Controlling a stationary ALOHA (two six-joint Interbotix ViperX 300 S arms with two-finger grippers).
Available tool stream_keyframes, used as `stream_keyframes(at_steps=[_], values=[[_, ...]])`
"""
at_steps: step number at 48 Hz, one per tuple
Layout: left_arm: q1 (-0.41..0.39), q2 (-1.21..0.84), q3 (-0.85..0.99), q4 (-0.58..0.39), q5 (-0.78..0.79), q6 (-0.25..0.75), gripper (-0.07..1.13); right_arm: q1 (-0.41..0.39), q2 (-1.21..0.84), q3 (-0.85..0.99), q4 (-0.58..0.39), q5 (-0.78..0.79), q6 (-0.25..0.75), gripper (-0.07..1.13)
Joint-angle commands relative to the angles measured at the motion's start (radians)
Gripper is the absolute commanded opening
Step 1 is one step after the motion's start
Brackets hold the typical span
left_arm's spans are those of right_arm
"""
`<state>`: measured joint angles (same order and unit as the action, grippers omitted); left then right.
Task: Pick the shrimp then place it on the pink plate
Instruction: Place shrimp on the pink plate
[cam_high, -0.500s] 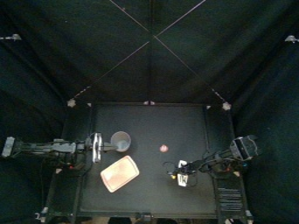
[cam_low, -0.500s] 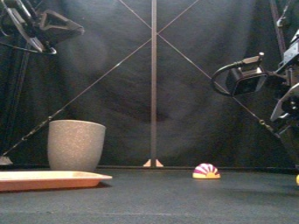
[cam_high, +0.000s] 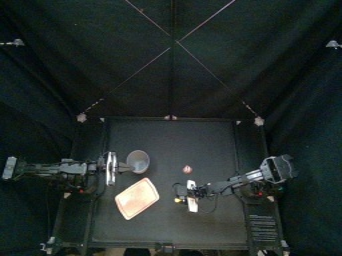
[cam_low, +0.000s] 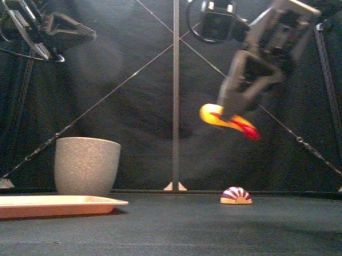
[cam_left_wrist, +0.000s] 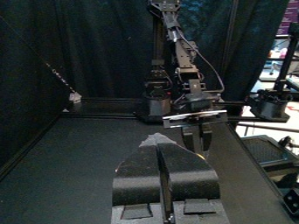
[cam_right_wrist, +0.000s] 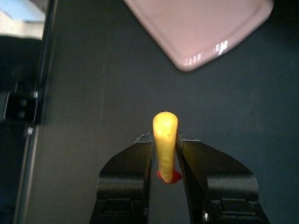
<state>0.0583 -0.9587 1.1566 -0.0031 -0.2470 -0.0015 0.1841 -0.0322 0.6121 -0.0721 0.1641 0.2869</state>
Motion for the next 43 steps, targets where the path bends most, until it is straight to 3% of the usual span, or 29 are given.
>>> stream_keyframes(at_steps=[1, 17, 27, 43], values=[[0.009, 0.005, -0.012, 0.002, -0.009, 0.003, 0.18, -0.037, 0.038, -0.101, -0.069, -0.092, 0.002, 0.54], [0.032, 0.005, -0.005, 0.000, -0.009, 0.003, 0.18, -0.071, 0.337, -0.394, -0.109, -0.259, 0.002, 0.55], [0.034, 0.005, 0.011, 0.000, -0.009, 0.002, 0.18, -0.069, 0.472, -0.541, -0.104, -0.262, 0.003, 0.55], [0.034, 0.005, 0.014, 0.002, -0.009, 0.002, 0.19, -0.081, 0.563, -0.632, -0.077, -0.262, 0.005, 0.57]])
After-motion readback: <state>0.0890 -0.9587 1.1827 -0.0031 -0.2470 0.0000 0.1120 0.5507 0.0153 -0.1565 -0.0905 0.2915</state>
